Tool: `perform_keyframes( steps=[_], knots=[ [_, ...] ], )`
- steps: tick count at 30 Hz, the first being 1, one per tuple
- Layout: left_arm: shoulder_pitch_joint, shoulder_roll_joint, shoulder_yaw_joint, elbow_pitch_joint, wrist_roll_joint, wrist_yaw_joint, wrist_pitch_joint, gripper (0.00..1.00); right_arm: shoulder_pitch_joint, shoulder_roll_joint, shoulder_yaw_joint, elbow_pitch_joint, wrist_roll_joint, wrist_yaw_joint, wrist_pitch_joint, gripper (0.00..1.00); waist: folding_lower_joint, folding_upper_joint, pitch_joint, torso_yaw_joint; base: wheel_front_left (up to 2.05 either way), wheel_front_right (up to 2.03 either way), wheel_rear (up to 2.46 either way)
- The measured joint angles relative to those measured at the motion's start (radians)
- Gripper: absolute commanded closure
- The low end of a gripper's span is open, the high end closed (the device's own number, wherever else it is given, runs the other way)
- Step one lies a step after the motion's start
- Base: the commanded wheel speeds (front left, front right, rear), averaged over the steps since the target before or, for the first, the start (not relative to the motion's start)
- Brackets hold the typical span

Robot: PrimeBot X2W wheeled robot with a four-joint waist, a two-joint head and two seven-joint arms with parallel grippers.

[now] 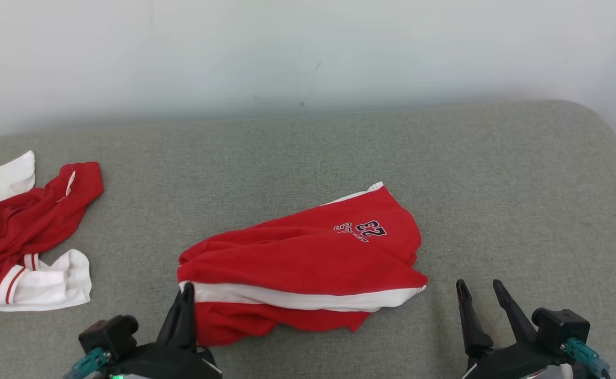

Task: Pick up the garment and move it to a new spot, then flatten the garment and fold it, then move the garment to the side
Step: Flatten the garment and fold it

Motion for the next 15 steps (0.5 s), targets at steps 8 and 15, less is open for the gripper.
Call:
perform_keyframes(
  steps=[8, 15],
  knots=[
    [-0.070, -0.018, -0.040, -0.114, 0.027, -0.036, -0.002, 1.00, 0.001, 0.001, 0.007, 0.001, 0.000, 0.000, 0.007, 0.00, 0.0000, 0.0000, -0.023, 0.010, 0.00, 0.00, 0.00],
    [-0.068, -0.002, -0.021, -0.163, 0.039, 0.036, 0.023, 1.00, 0.010, 0.002, 0.015, 0.007, 0.000, 0.000, 0.007, 0.00, 0.0000, 0.0000, -0.050, -0.003, 0.00, 0.00, 0.00]
  ],
)
